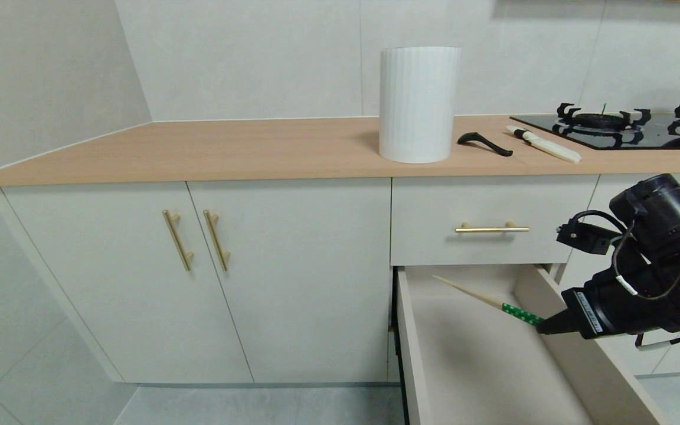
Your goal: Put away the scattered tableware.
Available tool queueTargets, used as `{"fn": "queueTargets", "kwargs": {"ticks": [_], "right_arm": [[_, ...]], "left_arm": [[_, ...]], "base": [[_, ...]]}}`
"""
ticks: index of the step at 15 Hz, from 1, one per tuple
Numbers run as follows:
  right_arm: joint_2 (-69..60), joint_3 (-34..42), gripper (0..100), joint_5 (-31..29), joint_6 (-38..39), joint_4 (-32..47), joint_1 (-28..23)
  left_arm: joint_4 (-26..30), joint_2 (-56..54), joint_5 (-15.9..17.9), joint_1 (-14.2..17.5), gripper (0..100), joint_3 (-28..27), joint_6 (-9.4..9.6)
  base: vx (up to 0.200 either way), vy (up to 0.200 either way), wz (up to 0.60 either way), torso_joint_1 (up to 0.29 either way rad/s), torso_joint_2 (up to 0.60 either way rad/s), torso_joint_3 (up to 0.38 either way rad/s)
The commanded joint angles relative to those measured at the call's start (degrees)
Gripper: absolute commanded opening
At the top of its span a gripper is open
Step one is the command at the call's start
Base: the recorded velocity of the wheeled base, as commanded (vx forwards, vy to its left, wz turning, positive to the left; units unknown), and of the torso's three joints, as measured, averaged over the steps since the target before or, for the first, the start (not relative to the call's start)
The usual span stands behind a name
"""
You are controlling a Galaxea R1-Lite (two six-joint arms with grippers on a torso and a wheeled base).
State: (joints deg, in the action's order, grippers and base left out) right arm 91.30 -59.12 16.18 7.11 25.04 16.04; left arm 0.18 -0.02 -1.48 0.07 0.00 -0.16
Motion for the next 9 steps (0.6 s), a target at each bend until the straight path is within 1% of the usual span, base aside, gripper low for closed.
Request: {"fn": "queueTargets", "kwargs": {"ticks": [1,4,5,6,7,8,9], "right_arm": [[2.6,0.0,0,0.0,0.4,-1.6,0.0],[12.4,-0.6,0,-0.4,1.2,-5.2,0.1],[13.8,-0.7,0,-0.6,1.8,-5.6,0.1],[19.6,-1.4,0,-3.0,6.0,-9.5,1.0],[21.6,-1.5,0,-4.5,7.7,-11.2,1.8],[25.9,-1.4,0,-8.1,11.6,-16.0,3.5],[28.9,-1.6,0,-9.4,12.6,-19.0,4.6]], "left_arm": [[0.0,0.0,0.0,0.0,100,0.0,-0.02],[0.0,0.0,0.0,0.0,100,0.0,-0.02],[0.0,0.0,0.0,0.0,100,0.0,-0.02],[0.0,0.0,0.0,0.0,100,0.0,-0.02],[0.0,0.0,0.0,0.0,100,0.0,-0.02],[0.0,0.0,0.0,0.0,100,0.0,-0.02],[0.0,0.0,0.0,0.0,100,0.0,-0.02]], "base": [[0.0,0.0,0.0,0.0,0.0,0.0],[0.0,0.0,0.0,0.0,0.0,0.0],[0.0,0.0,0.0,0.0,0.0,0.0],[0.0,0.0,0.0,0.0,0.0,0.0],[0.0,0.0,0.0,0.0,0.0,0.0],[0.0,0.0,0.0,0.0,0.0,0.0],[0.0,0.0,0.0,0.0,0.0,0.0]]}}
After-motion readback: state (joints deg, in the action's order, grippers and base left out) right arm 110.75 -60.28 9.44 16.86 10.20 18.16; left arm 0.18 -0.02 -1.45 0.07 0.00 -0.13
